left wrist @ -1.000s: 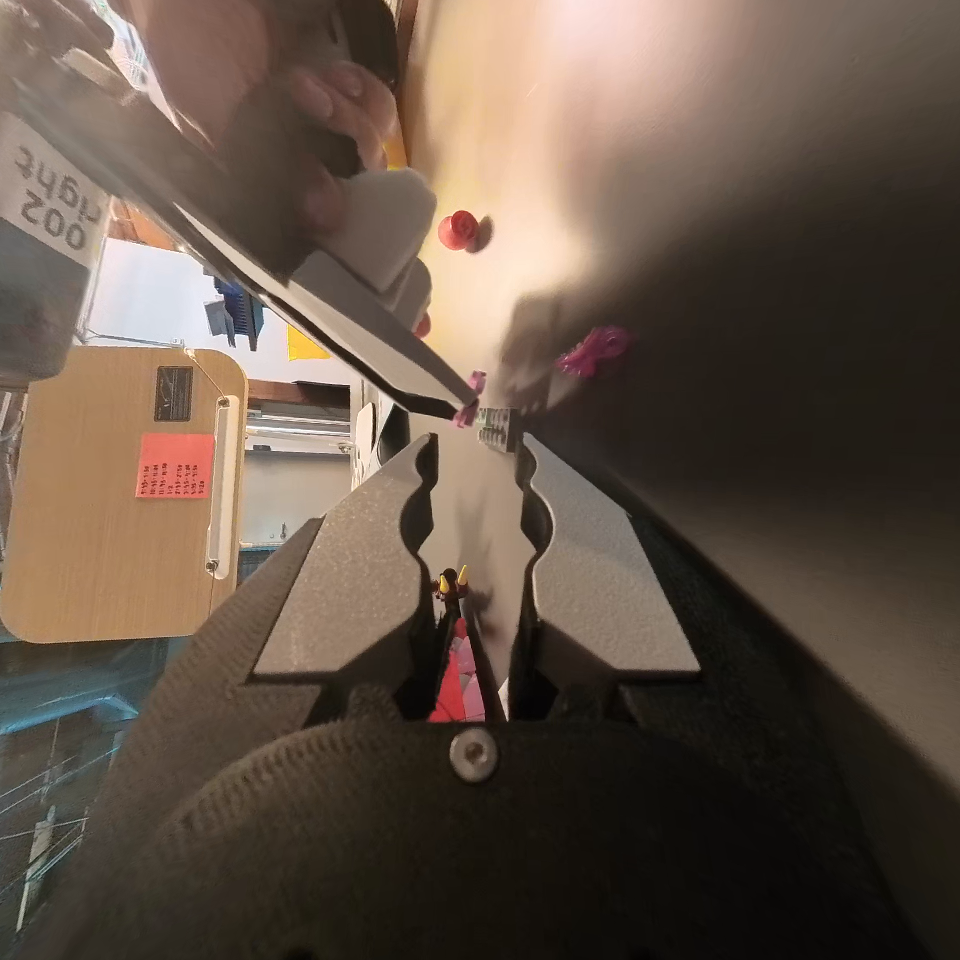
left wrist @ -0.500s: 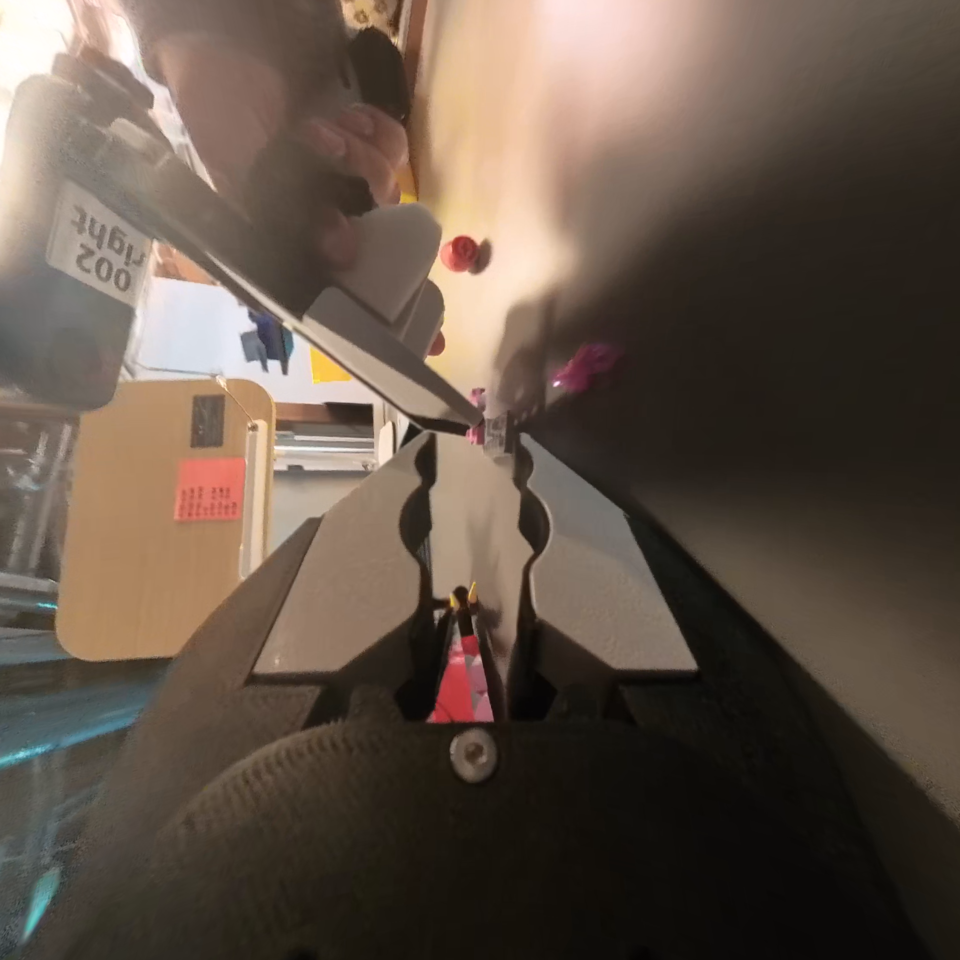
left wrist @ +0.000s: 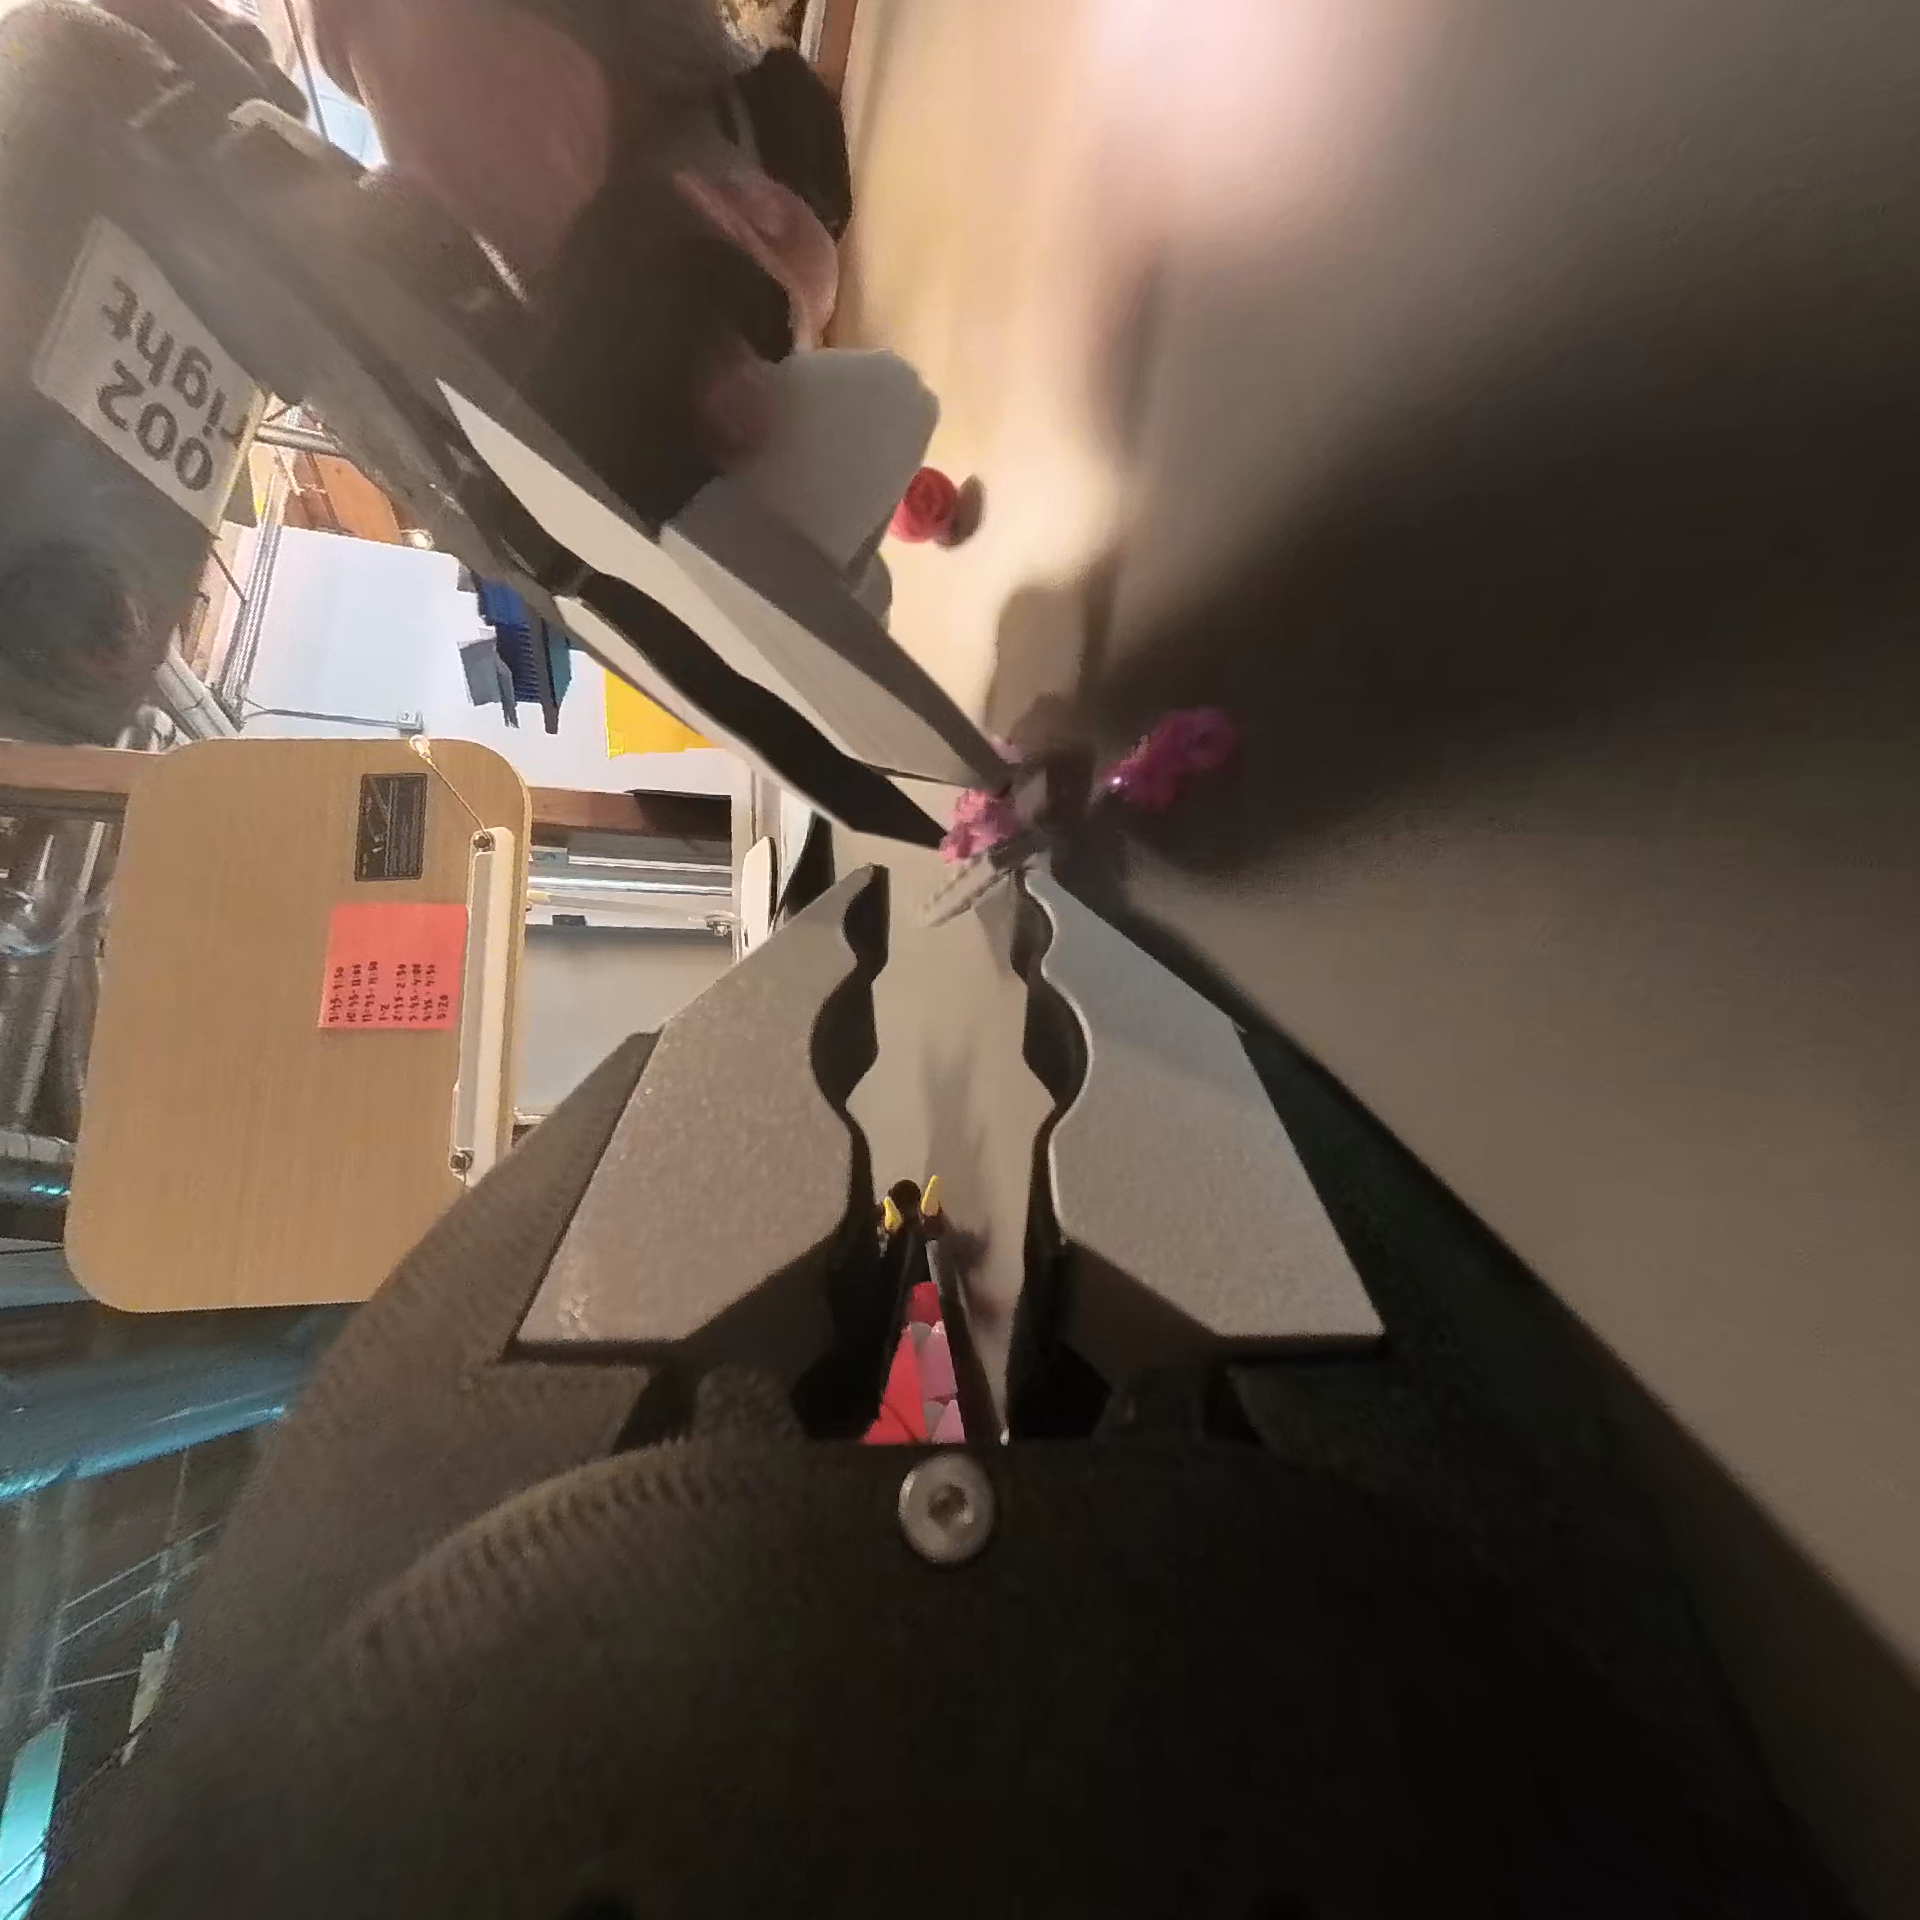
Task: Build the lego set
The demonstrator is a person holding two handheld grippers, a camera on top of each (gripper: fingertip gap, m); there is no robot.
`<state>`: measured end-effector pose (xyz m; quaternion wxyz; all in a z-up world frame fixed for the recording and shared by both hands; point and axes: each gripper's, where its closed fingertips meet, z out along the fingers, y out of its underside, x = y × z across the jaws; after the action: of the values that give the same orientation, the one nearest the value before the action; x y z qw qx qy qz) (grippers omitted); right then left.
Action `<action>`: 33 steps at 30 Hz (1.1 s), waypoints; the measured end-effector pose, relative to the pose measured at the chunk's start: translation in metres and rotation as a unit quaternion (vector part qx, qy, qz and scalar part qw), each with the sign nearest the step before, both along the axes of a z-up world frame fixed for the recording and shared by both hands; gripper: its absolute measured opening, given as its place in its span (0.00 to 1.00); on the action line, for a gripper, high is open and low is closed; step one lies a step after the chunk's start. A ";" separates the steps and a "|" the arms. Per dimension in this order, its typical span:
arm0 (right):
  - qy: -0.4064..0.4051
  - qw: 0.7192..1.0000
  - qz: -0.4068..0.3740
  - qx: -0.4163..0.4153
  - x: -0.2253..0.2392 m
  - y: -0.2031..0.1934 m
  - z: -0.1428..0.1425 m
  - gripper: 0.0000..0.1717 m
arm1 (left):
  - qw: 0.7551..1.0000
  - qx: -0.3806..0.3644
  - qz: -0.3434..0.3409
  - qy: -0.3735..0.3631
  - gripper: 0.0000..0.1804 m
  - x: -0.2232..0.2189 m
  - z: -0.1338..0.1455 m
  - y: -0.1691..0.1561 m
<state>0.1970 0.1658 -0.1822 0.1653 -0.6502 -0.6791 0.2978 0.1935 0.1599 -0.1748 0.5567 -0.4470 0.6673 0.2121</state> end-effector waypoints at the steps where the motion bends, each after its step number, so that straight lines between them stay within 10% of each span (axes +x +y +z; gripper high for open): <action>1: 0.006 1.000 0.003 0.000 -0.001 0.000 0.002 0.24 | 1.000 -0.001 0.001 0.000 0.12 0.000 0.000 0.000; 33: -0.043 0.990 0.119 0.059 -0.011 0.000 0.000 0.24 | 0.992 -0.112 0.037 -0.044 0.09 -0.025 -0.005 0.003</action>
<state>0.1857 0.1661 -0.1820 0.1377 -0.5664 -0.7743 0.2464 0.1685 0.1632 -0.1795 0.5235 -0.5402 0.6446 0.1367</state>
